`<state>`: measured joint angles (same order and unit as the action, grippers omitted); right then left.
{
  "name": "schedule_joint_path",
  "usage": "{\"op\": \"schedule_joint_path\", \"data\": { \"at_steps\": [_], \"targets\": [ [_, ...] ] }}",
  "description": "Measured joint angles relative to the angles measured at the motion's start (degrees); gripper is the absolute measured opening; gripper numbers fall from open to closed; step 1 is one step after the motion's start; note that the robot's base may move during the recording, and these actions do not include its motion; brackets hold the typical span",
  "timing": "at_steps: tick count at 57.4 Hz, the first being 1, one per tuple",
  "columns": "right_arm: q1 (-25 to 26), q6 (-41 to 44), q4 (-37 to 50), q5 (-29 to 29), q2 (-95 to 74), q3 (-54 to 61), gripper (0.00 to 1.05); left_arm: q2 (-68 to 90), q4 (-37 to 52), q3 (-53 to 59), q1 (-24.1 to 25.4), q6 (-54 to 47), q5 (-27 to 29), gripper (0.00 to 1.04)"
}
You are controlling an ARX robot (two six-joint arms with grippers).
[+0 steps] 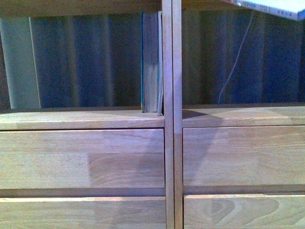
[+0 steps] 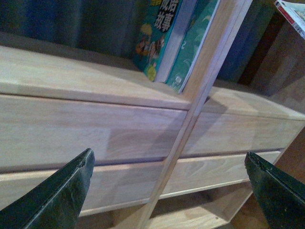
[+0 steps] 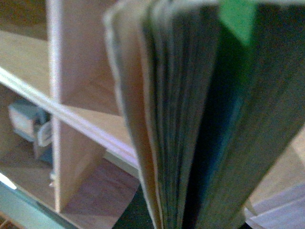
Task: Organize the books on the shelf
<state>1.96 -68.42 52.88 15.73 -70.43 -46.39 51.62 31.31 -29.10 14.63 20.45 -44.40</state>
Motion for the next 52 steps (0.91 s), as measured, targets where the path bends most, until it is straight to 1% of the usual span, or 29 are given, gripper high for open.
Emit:
{"op": "schedule_joint_path", "data": {
  "at_steps": [8, 17, 26, 30, 36, 42, 52],
  "targets": [
    [-3.1, 3.15, 0.02, 1.7, 2.34, -0.04, 0.07, 8.83, 2.47, -9.11, -4.15, 5.46, 1.2, 0.97],
    [-8.28, 7.85, -0.9, 2.12, 3.5, -0.76, 0.07, 16.33, 2.56, -18.97, -8.07, 9.97, 3.13, 0.97],
    [-12.68, 11.76, -0.94, 2.08, 4.09, -1.44, 0.07, 20.52, 1.68, -26.32, -12.41, 15.04, 1.22, 0.97],
    [-14.36, 12.98, -1.05, 2.05, 4.15, -1.55, 0.07, 21.2, 1.14, -28.04, -14.47, 17.4, -0.28, 0.97],
    [-16.35, 14.34, -1.14, 1.88, 4.07, -1.57, 0.07, 21.29, 1.03, -28.76, -17.99, 19.54, -0.55, 0.97],
    [-18.67, 15.5, -1.14, 1.81, 3.74, -1.97, 0.07, 21.51, 6.23, -28.76, -23.37, 23.15, -0.31, 0.97],
    [-20.65, 16.55, -1.27, 2.34, 3.69, -2.62, 0.07, 22.21, 11.37, -29.38, -28.44, 26.86, 0.52, 0.97]
  ]
}}
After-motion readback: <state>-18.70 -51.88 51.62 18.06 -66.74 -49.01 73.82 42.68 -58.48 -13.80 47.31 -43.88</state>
